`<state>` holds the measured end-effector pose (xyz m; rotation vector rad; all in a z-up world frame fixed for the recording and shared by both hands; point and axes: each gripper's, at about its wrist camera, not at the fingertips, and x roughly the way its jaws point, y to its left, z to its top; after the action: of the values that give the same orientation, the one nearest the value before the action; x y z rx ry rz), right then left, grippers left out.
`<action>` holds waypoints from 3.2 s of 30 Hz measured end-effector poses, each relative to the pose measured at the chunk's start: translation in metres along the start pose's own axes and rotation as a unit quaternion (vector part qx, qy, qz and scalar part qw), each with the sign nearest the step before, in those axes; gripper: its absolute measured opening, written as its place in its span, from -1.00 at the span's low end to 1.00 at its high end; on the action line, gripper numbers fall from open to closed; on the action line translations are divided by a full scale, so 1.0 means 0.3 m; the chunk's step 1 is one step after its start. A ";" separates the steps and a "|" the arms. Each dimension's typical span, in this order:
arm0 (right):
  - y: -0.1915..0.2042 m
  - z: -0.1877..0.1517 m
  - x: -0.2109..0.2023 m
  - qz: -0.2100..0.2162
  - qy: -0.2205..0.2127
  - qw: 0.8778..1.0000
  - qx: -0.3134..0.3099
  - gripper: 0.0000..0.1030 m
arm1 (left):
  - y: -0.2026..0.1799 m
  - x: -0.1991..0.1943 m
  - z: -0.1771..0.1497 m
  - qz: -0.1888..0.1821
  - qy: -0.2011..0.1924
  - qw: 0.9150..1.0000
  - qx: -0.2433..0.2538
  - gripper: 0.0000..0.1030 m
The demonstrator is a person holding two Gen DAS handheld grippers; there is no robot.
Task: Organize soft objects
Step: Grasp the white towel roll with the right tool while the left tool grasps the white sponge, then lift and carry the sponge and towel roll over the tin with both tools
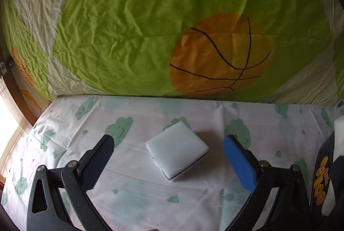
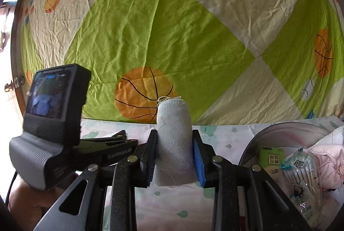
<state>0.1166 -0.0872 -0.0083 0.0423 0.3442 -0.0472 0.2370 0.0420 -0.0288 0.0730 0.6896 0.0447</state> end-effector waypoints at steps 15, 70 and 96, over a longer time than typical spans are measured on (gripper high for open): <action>-0.008 0.001 0.021 0.004 0.017 1.000 0.008 -0.36 | 0.047 0.162 -0.034 0.012 0.124 0.989 -0.084 0.06; -0.008 -0.094 -0.343 -0.004 -0.065 0.997 -0.041 -0.35 | 0.088 -0.619 -0.353 0.040 -0.237 0.969 -0.063 0.08; -0.132 -0.134 -0.523 -0.024 -0.085 0.995 -0.052 -0.35 | -0.054 -0.735 -0.429 -0.006 -0.248 0.968 -0.039 0.07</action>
<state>-0.0465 -0.1186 0.0056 -0.0733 0.1774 -0.0788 -0.0146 0.0183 0.0107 0.0022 0.1862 0.0393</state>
